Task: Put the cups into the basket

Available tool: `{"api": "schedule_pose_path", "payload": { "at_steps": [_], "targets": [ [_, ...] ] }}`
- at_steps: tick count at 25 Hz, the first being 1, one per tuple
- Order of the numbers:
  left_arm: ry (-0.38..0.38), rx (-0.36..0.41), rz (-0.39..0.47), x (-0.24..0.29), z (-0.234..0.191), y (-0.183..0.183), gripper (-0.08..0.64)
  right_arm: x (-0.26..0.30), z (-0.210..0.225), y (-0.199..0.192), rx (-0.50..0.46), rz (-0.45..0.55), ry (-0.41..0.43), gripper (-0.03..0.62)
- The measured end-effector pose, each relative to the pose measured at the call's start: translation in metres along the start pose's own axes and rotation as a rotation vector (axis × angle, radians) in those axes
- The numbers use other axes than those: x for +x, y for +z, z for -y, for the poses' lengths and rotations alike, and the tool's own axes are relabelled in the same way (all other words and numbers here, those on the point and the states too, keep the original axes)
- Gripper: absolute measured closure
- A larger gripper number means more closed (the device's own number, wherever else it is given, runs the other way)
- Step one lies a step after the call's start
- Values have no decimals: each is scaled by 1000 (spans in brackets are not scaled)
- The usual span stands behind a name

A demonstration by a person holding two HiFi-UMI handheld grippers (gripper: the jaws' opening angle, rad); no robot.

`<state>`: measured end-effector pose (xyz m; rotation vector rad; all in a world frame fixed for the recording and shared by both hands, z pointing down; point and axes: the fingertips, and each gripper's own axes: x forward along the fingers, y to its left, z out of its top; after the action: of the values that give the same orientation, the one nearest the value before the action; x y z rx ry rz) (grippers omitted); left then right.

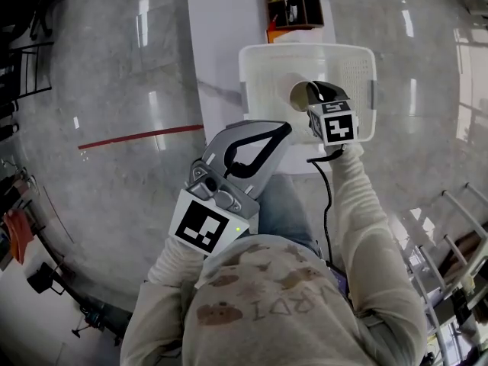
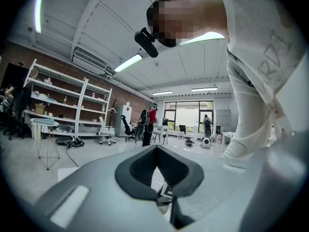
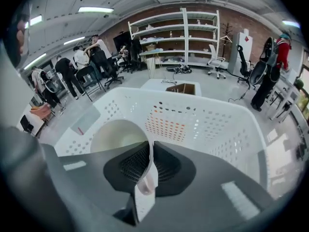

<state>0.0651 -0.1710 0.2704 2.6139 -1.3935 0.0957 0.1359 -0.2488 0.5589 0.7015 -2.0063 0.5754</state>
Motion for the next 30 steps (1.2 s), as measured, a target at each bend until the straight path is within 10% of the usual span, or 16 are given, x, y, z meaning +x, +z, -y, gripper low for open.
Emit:
{"api": "schedule_pose_path", "payload": {
  "at_steps": [18, 30],
  "targets": [
    [32, -25, -38, 1, -24, -37, 560, 106, 6, -57, -246, -354, -20, 534],
    [6, -3, -32, -2, -16, -28, 560, 88, 0, -36, -279, -242, -45, 535]
  ]
}}
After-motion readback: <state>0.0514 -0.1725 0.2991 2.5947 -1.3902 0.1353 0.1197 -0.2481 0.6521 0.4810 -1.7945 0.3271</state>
